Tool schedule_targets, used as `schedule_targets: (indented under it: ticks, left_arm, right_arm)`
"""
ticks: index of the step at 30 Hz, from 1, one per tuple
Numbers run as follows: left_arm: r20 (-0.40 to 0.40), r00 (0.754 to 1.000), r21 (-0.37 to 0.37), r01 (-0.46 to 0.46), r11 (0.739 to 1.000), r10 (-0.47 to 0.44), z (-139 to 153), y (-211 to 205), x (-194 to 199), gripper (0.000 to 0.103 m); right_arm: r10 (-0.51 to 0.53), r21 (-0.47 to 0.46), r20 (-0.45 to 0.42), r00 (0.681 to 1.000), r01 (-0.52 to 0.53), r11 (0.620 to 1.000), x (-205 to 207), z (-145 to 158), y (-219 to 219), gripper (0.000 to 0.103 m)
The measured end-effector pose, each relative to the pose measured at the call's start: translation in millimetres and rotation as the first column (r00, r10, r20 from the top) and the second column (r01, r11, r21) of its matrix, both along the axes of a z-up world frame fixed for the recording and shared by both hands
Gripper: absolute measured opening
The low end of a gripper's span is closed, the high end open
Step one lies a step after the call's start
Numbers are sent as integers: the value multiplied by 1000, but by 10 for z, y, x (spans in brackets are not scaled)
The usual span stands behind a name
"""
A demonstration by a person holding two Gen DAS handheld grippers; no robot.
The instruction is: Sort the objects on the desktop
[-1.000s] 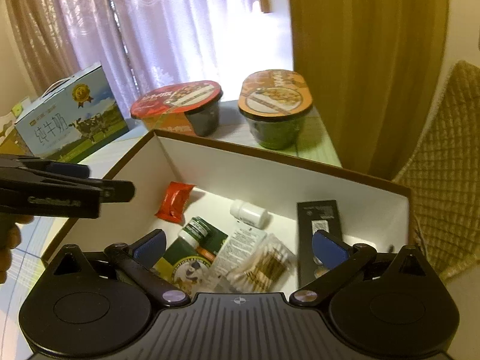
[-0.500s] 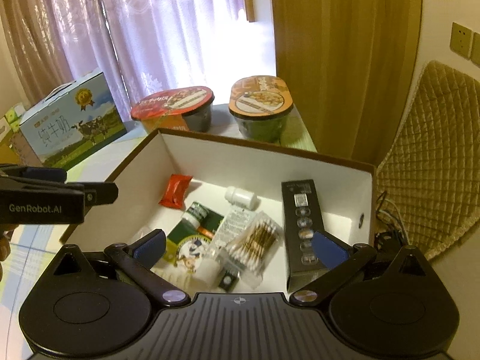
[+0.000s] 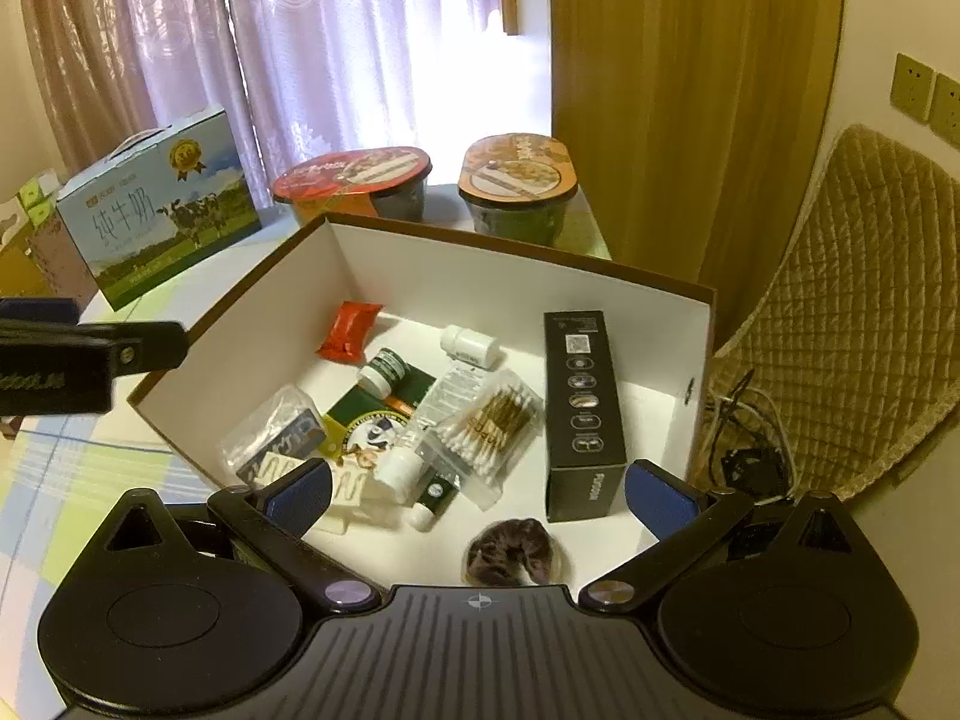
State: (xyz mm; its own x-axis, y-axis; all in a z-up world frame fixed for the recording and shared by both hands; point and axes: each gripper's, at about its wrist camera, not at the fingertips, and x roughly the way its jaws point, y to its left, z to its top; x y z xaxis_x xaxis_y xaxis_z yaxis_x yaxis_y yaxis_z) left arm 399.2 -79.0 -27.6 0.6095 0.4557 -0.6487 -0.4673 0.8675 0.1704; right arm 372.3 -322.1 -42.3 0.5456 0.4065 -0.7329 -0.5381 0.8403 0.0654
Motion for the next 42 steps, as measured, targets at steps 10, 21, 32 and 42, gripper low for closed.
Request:
schedule_targets:
  ticks: [10,21,32,42]
  left_arm:
    - [29,999,-3,-34,999,34,40,-201,-403,99]
    - [33,999,2,-24,1000,24,134,-185,-815,100]
    - [-7,1000,-11,12,1000,-13,152,-73,-1213,100]
    - [-40,998,-12,42,999,-42,48,-50,-1422,100]
  right_arm:
    - [-26,14,7,1000,26,1000,-317,118,-9,101]
    - [-116,16,-9,993,116,993,-724,214,42,101]
    - [-182,-19,-26,983,181,983,-1078,182,123,101]
    - [-228,-12,-53,972,228,974,-1288,142,133,101]
